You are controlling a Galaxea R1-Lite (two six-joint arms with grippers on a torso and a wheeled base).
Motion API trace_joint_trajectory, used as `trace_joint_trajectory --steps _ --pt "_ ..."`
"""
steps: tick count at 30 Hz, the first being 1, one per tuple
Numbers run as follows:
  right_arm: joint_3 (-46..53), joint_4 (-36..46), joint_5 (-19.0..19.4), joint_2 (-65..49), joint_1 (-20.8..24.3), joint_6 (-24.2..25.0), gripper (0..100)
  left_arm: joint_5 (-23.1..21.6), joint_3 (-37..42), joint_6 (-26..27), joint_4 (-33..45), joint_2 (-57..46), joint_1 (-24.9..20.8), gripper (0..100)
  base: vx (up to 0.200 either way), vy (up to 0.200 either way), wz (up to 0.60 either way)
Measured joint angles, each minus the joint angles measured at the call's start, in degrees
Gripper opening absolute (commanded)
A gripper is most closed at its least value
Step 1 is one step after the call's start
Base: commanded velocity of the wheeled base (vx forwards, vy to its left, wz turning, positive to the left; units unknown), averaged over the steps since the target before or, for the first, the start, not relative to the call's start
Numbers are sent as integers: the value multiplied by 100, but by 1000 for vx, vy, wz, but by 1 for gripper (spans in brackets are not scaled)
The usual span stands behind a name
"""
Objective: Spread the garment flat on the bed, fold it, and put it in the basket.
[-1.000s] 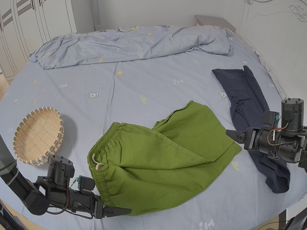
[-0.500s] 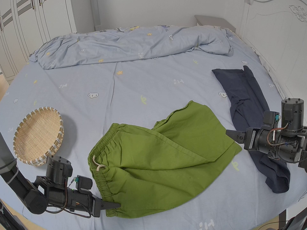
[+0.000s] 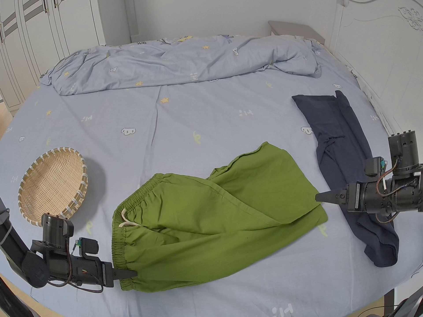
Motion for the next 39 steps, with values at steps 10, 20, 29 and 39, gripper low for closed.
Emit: trace_joint_trajectory --steps 10,20,29,39 --pt "-546 941 1793 638 -1598 -183 100 0 94 40 215 -227 807 0 0 0 0" --pt "-621 1020 2868 1870 -1844 -909 100 2 50 183 244 -278 1111 0 0 0 0" --pt "-447 880 3718 2583 -1688 -1363 100 4 17 202 247 -286 1109 0 0 0 0" --pt "-273 68 3811 2898 -1454 -1336 100 4 13 202 245 -295 1052 0 0 0 0"
